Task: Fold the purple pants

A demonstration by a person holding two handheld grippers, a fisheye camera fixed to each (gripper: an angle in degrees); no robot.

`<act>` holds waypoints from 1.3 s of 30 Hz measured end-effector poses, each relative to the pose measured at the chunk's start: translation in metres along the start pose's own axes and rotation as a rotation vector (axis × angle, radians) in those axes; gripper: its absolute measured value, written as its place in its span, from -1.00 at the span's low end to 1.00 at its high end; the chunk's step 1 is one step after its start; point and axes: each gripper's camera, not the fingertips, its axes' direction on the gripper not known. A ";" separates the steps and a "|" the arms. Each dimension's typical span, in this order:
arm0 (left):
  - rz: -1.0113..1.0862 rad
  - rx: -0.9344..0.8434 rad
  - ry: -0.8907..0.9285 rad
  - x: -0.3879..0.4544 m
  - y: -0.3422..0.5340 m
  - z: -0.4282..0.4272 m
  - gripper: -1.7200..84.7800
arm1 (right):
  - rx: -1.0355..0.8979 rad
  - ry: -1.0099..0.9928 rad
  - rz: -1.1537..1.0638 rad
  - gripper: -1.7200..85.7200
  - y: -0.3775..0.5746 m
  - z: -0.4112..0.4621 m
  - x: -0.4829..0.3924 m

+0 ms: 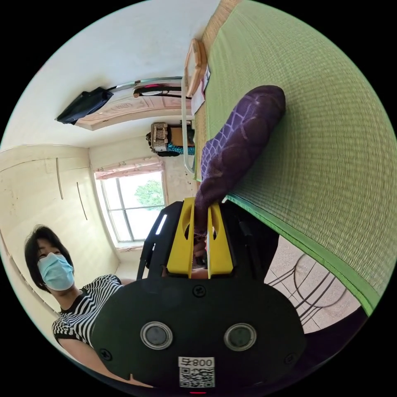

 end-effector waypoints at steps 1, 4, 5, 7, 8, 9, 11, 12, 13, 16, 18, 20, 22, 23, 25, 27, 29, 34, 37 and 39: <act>-0.037 0.039 0.056 -0.011 0.000 -0.007 -0.72 | -0.002 -0.002 -0.013 -0.87 0.001 0.001 -0.009; -0.131 0.167 0.188 -0.039 0.002 -0.024 -0.67 | -0.005 0.004 -0.036 -0.87 0.003 0.004 -0.028; -0.164 0.212 0.232 -0.048 0.002 -0.028 -0.66 | -0.009 0.003 -0.044 -0.87 0.005 0.005 -0.035; -0.195 0.257 0.297 -0.058 0.002 -0.032 -0.65 | -0.009 0.008 -0.051 -0.88 0.008 0.006 -0.045; -0.211 0.277 0.319 -0.063 0.001 -0.035 -0.64 | -0.012 0.016 -0.058 -0.88 0.010 0.007 -0.052; -0.219 0.287 0.327 -0.066 0.001 -0.036 -0.64 | -0.013 0.020 -0.061 -0.88 0.011 0.008 -0.055; -0.246 0.334 0.362 -0.073 -0.001 -0.042 -0.63 | -0.021 0.031 -0.074 -0.87 0.017 0.010 -0.067; -0.256 0.345 0.366 -0.075 -0.001 -0.043 -0.63 | -0.021 0.033 -0.076 -0.87 0.019 0.010 -0.070; -0.273 0.368 0.378 -0.078 -0.001 -0.046 -0.62 | -0.020 0.035 -0.077 -0.87 0.022 0.010 -0.075; -0.306 0.411 0.387 -0.084 -0.003 -0.053 -0.62 | -0.018 0.028 -0.076 -0.87 0.033 0.009 -0.084; -0.323 0.427 0.372 -0.086 -0.006 -0.057 -0.62 | -0.014 0.024 -0.073 -0.87 0.041 0.007 -0.088; -0.337 0.446 0.353 -0.085 -0.011 -0.060 -0.63 | -0.011 0.025 -0.069 -0.87 0.051 0.003 -0.094; -0.338 0.448 0.336 -0.082 -0.016 -0.062 -0.64 | -0.007 0.026 -0.066 -0.88 0.059 -0.002 -0.098; -0.337 0.437 0.327 -0.080 -0.020 -0.061 -0.65 | -0.004 0.025 -0.063 -0.88 0.065 -0.005 -0.101; -0.342 0.427 0.312 -0.076 -0.025 -0.059 -0.67 | 0.000 0.024 -0.059 -0.88 0.073 -0.010 -0.105; -0.353 0.422 0.306 -0.071 -0.028 -0.056 -0.70 | 0.003 0.026 -0.054 -0.88 0.083 -0.016 -0.108; -0.361 0.407 0.302 -0.062 -0.032 -0.050 -0.75 | 0.009 0.029 -0.047 -0.88 0.096 -0.025 -0.113; -0.335 0.381 0.265 -0.030 -0.036 -0.036 -0.80 | 0.025 0.030 -0.018 -0.88 0.126 -0.048 -0.118; -0.307 0.368 0.252 -0.003 -0.035 -0.027 -0.81 | 0.045 0.016 -0.001 -0.89 0.148 -0.068 -0.121; -0.289 0.356 0.246 0.015 -0.035 -0.022 -0.81 | 0.058 0.010 0.006 -0.89 0.161 -0.081 -0.124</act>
